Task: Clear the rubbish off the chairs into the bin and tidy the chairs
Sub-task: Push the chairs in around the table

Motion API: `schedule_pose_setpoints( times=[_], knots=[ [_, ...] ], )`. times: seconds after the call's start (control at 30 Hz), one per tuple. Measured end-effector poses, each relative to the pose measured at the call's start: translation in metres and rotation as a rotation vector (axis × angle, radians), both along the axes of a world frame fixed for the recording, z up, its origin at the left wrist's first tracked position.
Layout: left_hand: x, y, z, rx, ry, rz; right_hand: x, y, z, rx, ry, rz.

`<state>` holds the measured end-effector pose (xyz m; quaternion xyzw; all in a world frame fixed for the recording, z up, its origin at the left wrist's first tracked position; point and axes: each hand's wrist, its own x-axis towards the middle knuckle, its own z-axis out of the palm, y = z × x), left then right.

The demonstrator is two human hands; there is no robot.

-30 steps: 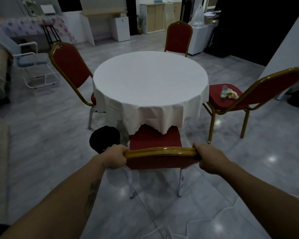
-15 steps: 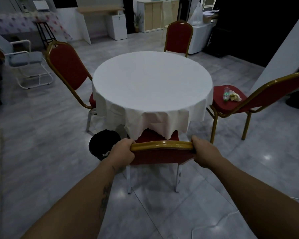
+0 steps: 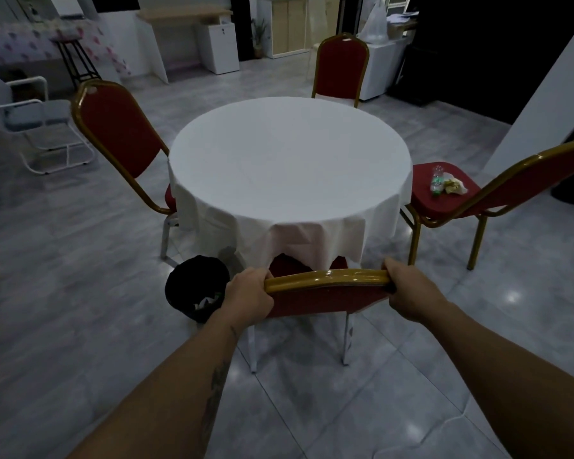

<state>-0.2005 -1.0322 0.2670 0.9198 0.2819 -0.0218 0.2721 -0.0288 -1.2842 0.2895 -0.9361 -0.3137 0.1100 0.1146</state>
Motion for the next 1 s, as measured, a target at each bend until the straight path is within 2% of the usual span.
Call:
schedule_pose_setpoints(
  times=[0.17, 0.27, 0.37, 0.43, 0.53, 0.67, 0.73, 1.0],
  knots=[
    [0.001, -0.009, 0.006, -0.019, 0.065, 0.004, 0.002, -0.005, 0.002, -0.013, -0.009, -0.001],
    [-0.003, -0.010, 0.014, -0.049, 0.107, -0.017, 0.002, 0.001, 0.012, -0.154, 0.045, -0.005],
    [-0.017, -0.007, 0.019, -0.192, 0.020, 0.020, -0.001, 0.019, 0.038, -0.322, 0.227, 0.060],
    [-0.034, 0.003, 0.022, -0.327, -0.104, 0.145, -0.012, 0.044, 0.060, -0.309, 0.310, 0.164],
    [-0.057, 0.032, 0.023, -0.405, -0.219, 0.353, -0.039, 0.090, 0.081, -0.223, 0.339, 0.313],
    [-0.083, 0.092, 0.012, -0.455, -0.210, 0.535, -0.065, 0.165, 0.085, -0.129, 0.344, 0.451],
    [-0.092, 0.132, -0.009, -0.464, -0.209, 0.581, -0.072, 0.206, 0.080, -0.150, 0.360, 0.510],
    [-0.093, 0.263, -0.061, -0.641, -0.168, 0.701, -0.063, 0.393, -0.015, -0.284, 0.446, 0.485]
  ],
)
